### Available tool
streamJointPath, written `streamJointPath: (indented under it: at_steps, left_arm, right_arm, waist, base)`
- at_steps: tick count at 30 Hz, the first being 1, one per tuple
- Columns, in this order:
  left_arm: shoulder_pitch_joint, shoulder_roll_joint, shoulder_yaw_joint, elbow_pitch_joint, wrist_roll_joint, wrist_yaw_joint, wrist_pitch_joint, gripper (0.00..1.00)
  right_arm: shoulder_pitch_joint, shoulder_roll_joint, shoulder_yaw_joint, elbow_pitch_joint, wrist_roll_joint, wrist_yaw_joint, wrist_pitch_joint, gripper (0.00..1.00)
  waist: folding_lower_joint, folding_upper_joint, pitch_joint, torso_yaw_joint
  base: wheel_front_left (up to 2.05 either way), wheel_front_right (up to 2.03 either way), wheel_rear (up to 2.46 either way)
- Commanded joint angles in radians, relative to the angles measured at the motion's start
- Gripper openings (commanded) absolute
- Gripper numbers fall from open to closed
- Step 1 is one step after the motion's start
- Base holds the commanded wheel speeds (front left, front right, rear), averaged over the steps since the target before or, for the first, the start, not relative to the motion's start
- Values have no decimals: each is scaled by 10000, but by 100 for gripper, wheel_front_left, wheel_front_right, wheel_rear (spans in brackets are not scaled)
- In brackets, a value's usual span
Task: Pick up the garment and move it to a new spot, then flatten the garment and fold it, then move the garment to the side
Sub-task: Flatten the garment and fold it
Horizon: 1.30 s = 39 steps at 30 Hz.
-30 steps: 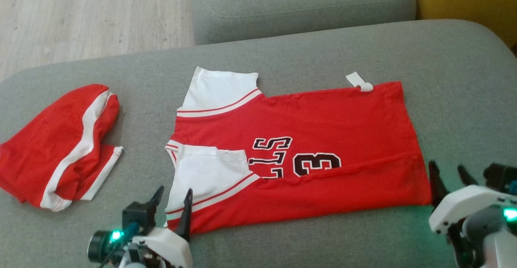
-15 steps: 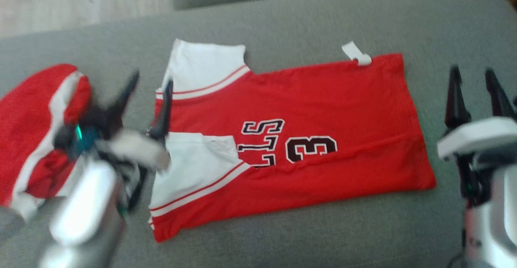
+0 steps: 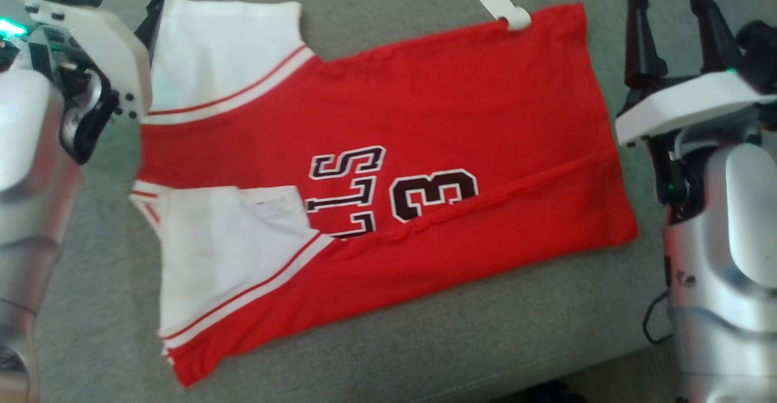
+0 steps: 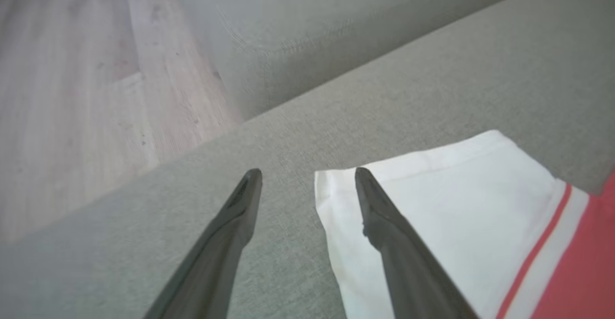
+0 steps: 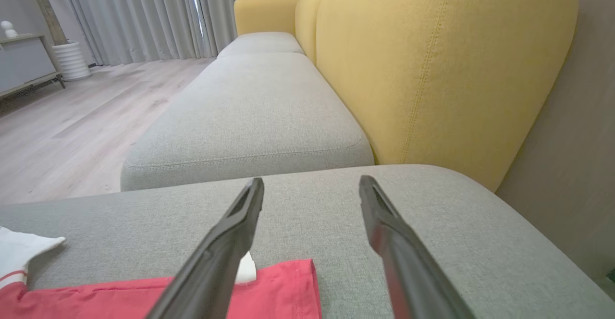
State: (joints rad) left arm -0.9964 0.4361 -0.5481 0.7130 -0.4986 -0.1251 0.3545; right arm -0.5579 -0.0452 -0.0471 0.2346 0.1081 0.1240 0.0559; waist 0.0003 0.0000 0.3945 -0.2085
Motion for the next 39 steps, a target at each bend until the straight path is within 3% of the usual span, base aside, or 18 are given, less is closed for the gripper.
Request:
streamJointPath:
  at_steps: [1, 11, 23, 24, 25, 26, 34, 39]
  left_arm:
    - [-573, 551, 77, -89, -277, -51, 210, 100]
    - [-1434, 1178, -1103, 666, -1574, -54, 890, 100]
    - [-1708, 1274, -2536, 282, -2885, -55, 1116, 100]
    - [-1707, 1293, -2699, 209, -3025, -55, 1194, 96]
    - [-1711, 1325, -2865, 119, -3153, -55, 1237, 25]
    - [-1713, 1362, -3003, 56, -3281, -55, 1262, 0]
    - [-1899, 1220, -3385, 70, -3634, -55, -43, 0]
    - [-1894, 916, -3568, -242, -3617, -55, -1252, 0]
  right_arm:
    - [-311, -51, 259, -241, 140, 67, -93, 100]
    - [-669, -51, 464, 82, 250, 67, -392, 100]
    - [-865, -51, 325, 315, 82, 67, -444, 100]
    - [-886, -51, 317, 333, 68, 67, -446, 100]
    - [-907, -51, 315, 351, 51, 67, -446, 100]
    - [-928, -51, 320, 371, 34, 67, -446, 100]
    - [-1105, -95, 509, 690, -546, 67, -106, 100]
    - [-1380, -739, 648, 1221, -524, 67, 437, 100]
  waist:
    - [-3, 0, 400, -360]
    - [-3, 0, 955, -659]
    - [-3, 0, 1099, -706]
    - [-3, 0, 1096, -699]
    - [-3, 0, 1092, -691]
    - [-3, 0, 1081, -679]
    - [-3, 0, 674, -215]
    - [-3, 0, 258, 380]
  base:
    - [0, 0, 0]
    - [0, 0, 0]
    - [0, 0, 0]
    - [0, 0, 0]
    - [0, 0, 0]
    - [0, 0, 0]
    - [0, 0, 0]
    - [0, 0, 0]
